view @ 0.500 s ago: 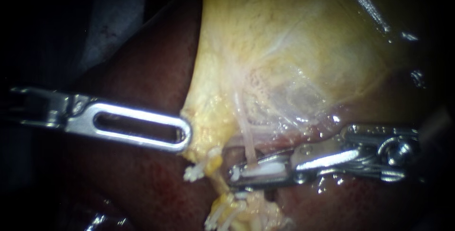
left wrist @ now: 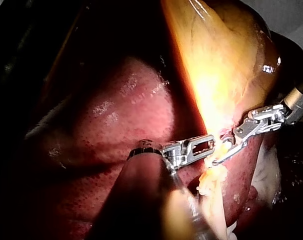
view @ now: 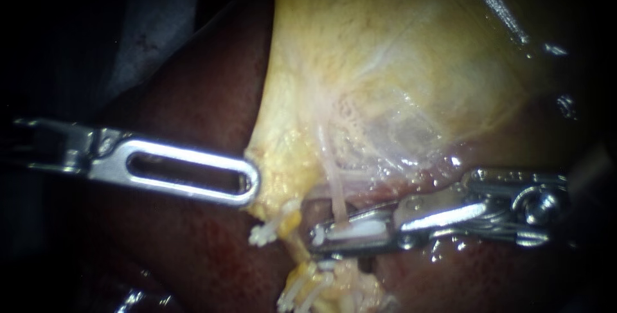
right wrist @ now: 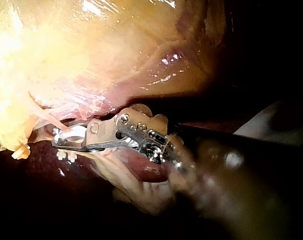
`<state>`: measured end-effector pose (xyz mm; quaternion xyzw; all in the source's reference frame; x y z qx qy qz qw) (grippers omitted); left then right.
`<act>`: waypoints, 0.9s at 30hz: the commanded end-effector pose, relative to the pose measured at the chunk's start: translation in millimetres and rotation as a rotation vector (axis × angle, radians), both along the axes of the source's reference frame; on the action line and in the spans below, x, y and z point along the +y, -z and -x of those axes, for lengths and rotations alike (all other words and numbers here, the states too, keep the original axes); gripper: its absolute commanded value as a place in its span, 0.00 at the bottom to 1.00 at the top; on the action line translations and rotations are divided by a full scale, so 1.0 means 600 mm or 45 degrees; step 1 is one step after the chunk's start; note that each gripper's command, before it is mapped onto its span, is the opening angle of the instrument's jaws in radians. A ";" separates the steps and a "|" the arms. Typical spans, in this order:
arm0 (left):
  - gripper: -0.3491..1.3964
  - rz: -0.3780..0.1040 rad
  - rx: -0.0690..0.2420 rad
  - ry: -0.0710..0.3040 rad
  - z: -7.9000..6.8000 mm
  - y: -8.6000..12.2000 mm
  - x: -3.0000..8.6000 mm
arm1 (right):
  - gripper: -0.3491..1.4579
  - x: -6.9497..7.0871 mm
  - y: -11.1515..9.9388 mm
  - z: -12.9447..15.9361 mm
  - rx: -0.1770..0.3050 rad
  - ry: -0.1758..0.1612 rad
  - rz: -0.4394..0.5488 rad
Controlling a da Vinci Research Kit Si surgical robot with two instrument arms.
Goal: Going back second clip right tube
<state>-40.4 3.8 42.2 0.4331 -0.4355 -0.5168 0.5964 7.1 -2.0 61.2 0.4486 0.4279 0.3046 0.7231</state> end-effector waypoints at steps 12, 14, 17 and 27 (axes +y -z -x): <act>0.00 0.000 0.000 0.000 0.0000 -0.0001 0.0000 | 0.38 0.0001 0.0000 -0.0007 0.026 0.000 0.030; 0.00 0.000 0.000 0.000 0.0000 -0.0001 0.0000 | 0.41 0.0002 0.0001 -0.0010 0.050 -0.003 0.046; 0.00 0.000 0.000 0.000 0.0000 -0.0001 0.0000 | 0.44 0.0003 0.0003 -0.0011 0.081 -0.011 0.078; 0.00 0.000 0.000 0.000 0.0000 -0.0001 0.0000 | 0.46 0.0010 0.0013 -0.0003 0.119 0.005 0.169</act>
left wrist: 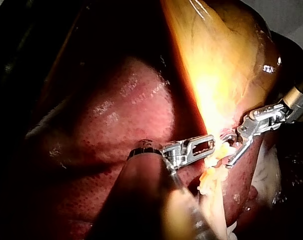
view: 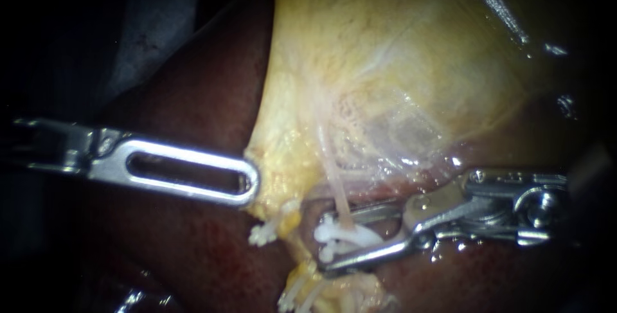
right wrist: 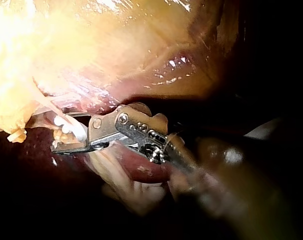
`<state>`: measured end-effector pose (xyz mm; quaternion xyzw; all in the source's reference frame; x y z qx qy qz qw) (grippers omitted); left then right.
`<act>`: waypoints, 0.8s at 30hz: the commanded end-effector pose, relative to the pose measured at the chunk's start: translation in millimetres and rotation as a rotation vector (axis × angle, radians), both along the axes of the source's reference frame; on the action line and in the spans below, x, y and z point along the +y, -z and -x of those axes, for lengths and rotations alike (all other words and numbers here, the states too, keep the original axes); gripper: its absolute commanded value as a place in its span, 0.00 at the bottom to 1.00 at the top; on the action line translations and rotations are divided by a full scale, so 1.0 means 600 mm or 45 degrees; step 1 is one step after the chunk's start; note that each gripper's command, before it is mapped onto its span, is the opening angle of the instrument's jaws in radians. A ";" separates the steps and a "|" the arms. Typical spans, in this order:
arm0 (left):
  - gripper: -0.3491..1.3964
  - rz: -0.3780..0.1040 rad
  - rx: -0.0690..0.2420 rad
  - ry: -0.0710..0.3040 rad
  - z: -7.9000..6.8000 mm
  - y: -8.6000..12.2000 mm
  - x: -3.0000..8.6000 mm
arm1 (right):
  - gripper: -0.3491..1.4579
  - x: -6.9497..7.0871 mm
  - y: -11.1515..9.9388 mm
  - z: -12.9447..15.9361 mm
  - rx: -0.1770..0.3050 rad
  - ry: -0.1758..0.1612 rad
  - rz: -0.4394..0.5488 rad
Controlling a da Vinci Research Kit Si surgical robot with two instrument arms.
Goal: Going back second clip right tube
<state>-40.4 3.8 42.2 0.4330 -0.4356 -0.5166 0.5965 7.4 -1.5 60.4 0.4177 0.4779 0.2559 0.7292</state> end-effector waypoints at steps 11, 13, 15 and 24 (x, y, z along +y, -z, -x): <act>0.00 0.000 0.000 0.000 0.0000 -0.0001 0.0000 | 0.48 0.0002 -0.0005 -0.0017 0.024 0.001 0.070; 0.00 0.000 0.000 0.000 0.0000 -0.0001 0.0000 | 0.48 0.0000 -0.0007 -0.0021 0.031 -0.003 0.070; 0.00 0.000 0.000 0.000 0.0000 -0.0001 0.0000 | 0.48 -0.0003 -0.0010 -0.0024 0.037 -0.006 0.070; 0.00 0.000 0.000 0.000 0.0000 -0.0001 0.0000 | 0.49 -0.0001 -0.0009 -0.0020 0.051 -0.004 0.088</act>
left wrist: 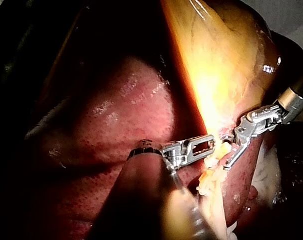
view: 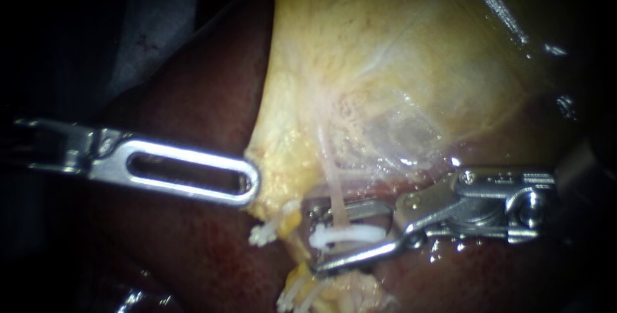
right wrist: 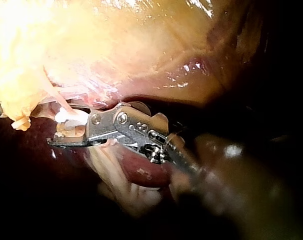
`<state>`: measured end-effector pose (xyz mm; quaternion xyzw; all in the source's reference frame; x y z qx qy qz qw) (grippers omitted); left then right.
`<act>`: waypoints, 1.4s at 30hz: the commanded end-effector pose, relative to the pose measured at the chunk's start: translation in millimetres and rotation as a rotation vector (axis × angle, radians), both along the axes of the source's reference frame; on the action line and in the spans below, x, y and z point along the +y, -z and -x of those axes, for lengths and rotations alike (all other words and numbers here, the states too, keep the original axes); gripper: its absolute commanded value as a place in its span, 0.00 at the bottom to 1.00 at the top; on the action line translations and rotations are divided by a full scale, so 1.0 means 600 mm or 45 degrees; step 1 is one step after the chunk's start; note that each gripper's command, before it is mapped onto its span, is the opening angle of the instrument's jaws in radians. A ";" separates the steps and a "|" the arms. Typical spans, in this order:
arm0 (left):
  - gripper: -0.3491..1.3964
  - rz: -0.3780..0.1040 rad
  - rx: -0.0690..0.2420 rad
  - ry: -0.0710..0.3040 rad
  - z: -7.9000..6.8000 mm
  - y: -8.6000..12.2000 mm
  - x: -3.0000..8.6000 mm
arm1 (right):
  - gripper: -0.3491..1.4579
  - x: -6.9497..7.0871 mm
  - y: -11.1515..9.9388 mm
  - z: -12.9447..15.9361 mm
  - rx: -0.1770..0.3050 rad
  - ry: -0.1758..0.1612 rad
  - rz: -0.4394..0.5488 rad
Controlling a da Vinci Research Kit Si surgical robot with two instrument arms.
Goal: Going back second clip right tube
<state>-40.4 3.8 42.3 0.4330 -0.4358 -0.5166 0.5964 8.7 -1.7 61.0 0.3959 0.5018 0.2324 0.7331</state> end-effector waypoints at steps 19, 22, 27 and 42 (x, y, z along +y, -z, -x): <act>0.00 0.000 0.000 -0.001 -0.0002 -0.0003 0.0002 | 0.50 0.0049 0.0061 0.0107 -0.002 -0.058 0.049; 0.00 0.001 0.001 -0.001 -0.0002 -0.0006 0.0002 | 0.52 0.0063 0.0075 0.0117 0.001 -0.074 0.097; 0.00 0.002 0.001 -0.001 -0.0002 -0.0010 0.0002 | 0.52 0.0093 0.0099 0.0132 0.011 -0.086 0.171; 0.00 0.008 0.004 -0.001 0.0006 -0.0030 0.0004 | 0.52 0.0133 0.0133 0.0148 0.027 -0.088 0.254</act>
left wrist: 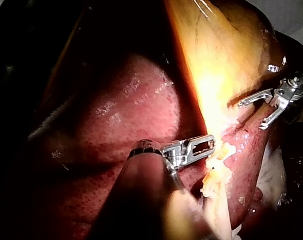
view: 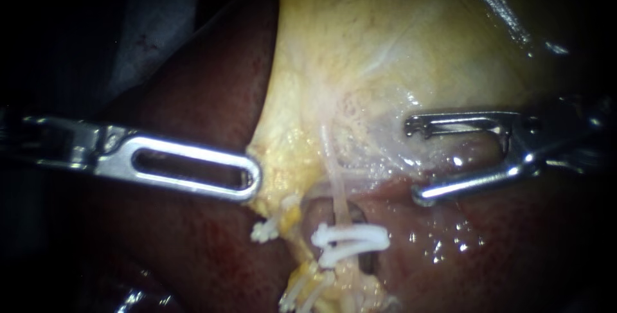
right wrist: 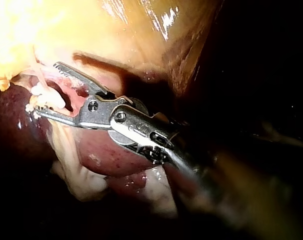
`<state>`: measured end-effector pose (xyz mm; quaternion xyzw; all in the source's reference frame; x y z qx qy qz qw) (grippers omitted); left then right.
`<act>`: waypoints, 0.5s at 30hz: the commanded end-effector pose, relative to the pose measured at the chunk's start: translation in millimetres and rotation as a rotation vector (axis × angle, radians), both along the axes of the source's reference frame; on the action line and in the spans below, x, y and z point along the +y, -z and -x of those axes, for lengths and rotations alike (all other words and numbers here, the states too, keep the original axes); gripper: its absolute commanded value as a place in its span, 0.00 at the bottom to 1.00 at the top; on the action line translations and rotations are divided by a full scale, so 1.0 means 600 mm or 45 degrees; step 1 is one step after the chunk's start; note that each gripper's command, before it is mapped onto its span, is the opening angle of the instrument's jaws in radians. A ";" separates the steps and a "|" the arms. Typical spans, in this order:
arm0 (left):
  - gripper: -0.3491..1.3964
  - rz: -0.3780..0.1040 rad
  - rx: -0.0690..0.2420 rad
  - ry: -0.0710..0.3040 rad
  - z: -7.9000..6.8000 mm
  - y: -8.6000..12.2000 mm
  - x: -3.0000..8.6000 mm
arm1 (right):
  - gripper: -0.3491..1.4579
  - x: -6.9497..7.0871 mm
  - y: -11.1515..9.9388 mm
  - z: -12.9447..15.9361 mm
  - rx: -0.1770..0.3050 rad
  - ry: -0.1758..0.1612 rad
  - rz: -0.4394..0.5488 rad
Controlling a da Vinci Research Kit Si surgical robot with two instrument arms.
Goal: Going back second clip right tube
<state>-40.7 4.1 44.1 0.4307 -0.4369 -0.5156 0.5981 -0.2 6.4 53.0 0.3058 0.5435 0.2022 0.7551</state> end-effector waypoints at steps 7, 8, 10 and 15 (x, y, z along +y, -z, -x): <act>0.00 0.018 0.003 -0.016 0.0025 -0.0052 -0.0021 | 0.52 -0.0002 -0.0001 0.0002 0.000 0.001 0.000; 0.00 0.027 0.002 -0.023 0.0031 -0.0062 -0.0025 | 0.52 -0.0002 -0.0001 0.0003 0.000 0.001 0.000; 0.00 0.031 0.005 -0.029 0.0040 -0.0074 -0.0030 | 0.52 -0.0002 -0.0001 0.0003 0.000 0.001 0.000; 0.00 0.028 0.005 -0.045 0.0069 -0.0096 -0.0042 | 0.52 -0.0002 -0.0001 0.0003 0.000 0.001 0.000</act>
